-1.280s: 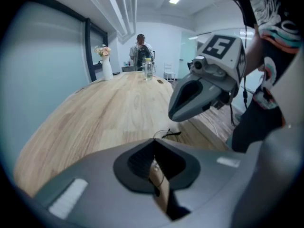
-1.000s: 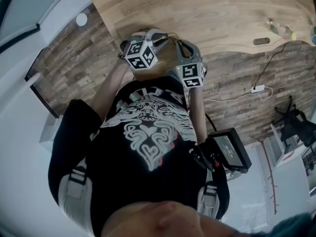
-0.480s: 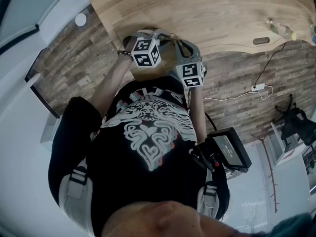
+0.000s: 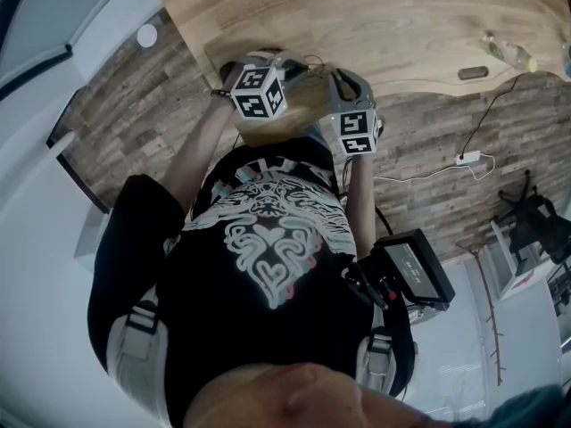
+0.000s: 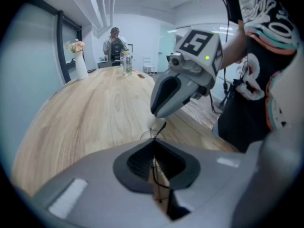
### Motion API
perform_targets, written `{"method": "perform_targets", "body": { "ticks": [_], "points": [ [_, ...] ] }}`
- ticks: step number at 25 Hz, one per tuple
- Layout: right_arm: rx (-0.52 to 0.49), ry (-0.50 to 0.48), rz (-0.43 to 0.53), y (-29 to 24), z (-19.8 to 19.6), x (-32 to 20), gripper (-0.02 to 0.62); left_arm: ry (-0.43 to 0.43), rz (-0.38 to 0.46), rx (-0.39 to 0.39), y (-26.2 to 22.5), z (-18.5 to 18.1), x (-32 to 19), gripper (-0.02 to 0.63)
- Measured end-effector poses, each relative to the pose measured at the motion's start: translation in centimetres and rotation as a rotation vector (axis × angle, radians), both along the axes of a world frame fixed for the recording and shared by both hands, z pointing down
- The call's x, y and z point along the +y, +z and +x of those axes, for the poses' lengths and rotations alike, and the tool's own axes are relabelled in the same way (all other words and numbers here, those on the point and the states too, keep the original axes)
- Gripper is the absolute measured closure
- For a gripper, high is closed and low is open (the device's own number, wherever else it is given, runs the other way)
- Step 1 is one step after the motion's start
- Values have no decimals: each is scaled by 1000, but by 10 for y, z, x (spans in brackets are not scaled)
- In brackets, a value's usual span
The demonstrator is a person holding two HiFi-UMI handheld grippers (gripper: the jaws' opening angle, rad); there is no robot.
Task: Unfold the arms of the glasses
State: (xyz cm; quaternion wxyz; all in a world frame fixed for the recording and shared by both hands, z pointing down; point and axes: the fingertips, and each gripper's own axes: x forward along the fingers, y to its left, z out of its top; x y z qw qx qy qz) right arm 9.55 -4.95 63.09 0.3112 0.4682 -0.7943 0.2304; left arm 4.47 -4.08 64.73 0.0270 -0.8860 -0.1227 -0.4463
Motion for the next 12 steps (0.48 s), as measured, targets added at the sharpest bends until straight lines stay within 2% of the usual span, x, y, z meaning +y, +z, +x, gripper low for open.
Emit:
{"method": "perform_targets", "body": {
  "ticks": [3,6,9,12],
  "points": [
    [-2,-52,10,-4,-4,-5,554,32,10,35,-3,-3,1,612],
    [72,-183,17,-5,-18,-9,554,54,44,74,-7,-6,-1,612],
    [113,-279,28,-4,-32,-12,554,72,67,138,-18,-7,1,611],
    [117,-325,31,-3,-38,-15,554,97,71,215,-34,-11,3,612]
  ]
}}
